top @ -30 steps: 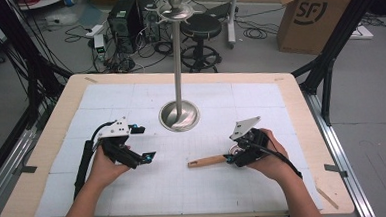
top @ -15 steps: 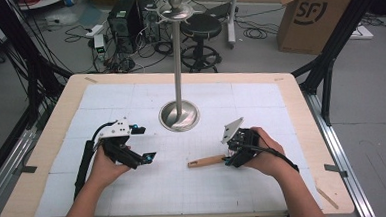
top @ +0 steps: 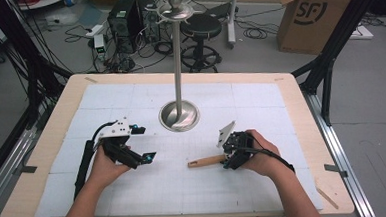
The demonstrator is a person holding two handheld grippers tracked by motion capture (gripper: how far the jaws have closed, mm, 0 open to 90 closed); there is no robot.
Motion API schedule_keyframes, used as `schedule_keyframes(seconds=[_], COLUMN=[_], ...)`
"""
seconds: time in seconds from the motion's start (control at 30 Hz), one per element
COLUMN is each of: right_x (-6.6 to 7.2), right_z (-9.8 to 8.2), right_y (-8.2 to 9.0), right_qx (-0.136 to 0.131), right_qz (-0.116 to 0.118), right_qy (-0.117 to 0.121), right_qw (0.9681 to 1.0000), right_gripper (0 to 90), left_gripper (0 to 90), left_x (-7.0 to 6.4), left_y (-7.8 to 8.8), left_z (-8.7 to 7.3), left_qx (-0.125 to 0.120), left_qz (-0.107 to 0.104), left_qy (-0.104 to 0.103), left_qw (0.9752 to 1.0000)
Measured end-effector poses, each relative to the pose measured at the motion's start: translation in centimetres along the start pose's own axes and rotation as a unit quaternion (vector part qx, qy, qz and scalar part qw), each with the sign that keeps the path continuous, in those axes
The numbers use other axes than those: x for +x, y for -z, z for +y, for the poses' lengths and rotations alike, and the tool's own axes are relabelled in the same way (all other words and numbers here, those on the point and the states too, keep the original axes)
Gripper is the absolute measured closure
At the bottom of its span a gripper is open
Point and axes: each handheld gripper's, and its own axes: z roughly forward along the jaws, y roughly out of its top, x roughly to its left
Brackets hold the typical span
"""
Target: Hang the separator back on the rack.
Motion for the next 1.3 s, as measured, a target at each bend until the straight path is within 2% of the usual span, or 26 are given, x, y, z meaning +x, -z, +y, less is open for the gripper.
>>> schedule_keyframes(seconds=[0.23,0.33,0.67,1.0,1.13,1.3], right_x=[0.1,-0.2,-0.6,-0.7,-0.7,-0.8], right_z=[0.3,0.2,0.1,0.2,0.3,0.3], right_y=[-1.3,-1.4,-1.4,-1.4,-1.5,-1.5], right_qx=[0.019,0.014,0.017,0.020,0.023,0.024], right_qz=[0.011,0.021,0.060,0.061,0.062,0.066], right_qy=[0.006,-0.001,-0.014,-0.010,-0.019,-0.018], right_qw=[0.9997,0.9997,0.9980,0.9979,0.9976,0.9974], right_gripper=[43.2,44.2,58.3,58.6,57.7,60.3], left_gripper=[1.7,1.7,1.7,1.7,1.7,1.7], left_x=[-0.1,-0.1,-0.1,-0.1,-0.1,-0.1], left_y=[-0.1,0.0,-0.1,-0.2,-0.2,-0.2], left_z=[0.0,0.0,0.0,0.0,-0.1,0.0], left_qx=[0.003,0.000,0.002,0.007,0.009,0.005], left_qz=[-0.001,-0.001,-0.003,-0.003,-0.003,-0.003], left_qy=[-0.002,0.000,-0.001,-0.001,-0.002,-0.001], left_qw=[1.0000,1.0000,1.0000,1.0000,1.0000,1.0000])
